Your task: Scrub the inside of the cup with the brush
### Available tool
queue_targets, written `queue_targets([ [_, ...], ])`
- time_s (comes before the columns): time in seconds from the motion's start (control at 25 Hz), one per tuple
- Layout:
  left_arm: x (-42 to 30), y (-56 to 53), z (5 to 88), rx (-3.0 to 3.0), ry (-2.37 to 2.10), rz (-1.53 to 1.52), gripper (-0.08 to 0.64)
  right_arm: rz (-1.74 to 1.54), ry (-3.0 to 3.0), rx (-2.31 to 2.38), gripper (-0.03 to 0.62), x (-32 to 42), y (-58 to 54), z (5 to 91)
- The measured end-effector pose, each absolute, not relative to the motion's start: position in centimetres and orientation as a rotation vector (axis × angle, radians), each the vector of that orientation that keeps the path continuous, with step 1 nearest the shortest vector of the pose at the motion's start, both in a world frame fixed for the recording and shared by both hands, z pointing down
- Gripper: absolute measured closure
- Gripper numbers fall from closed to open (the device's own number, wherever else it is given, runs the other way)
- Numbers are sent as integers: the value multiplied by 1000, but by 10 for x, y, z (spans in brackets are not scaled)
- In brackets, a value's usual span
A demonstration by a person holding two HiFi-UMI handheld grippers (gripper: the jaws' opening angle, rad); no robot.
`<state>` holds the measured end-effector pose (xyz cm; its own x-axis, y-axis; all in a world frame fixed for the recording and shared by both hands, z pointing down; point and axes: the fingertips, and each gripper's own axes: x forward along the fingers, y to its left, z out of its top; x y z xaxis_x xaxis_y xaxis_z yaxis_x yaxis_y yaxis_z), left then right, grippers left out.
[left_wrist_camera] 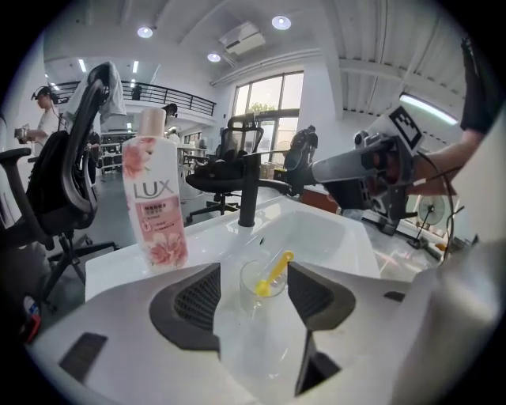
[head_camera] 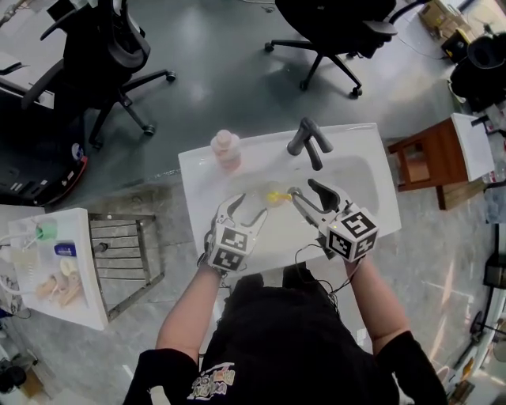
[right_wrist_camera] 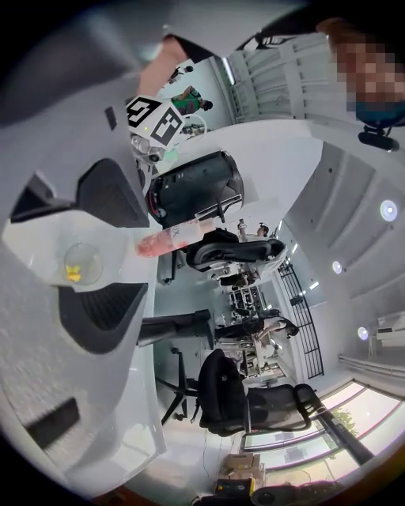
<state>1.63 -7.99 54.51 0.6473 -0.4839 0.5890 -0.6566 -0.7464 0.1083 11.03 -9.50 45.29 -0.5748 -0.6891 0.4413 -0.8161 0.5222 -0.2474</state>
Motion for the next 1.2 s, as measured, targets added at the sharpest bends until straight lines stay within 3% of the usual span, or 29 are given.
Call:
queue_targets([
  [0.52, 35, -78, 608, 2491, -844, 1089, 318, 665, -2419, 948, 365, 105, -103, 515],
  [1.2, 41, -76, 655, 2372, -824, 1192, 321, 619, -2264, 714, 367, 100, -95, 586],
])
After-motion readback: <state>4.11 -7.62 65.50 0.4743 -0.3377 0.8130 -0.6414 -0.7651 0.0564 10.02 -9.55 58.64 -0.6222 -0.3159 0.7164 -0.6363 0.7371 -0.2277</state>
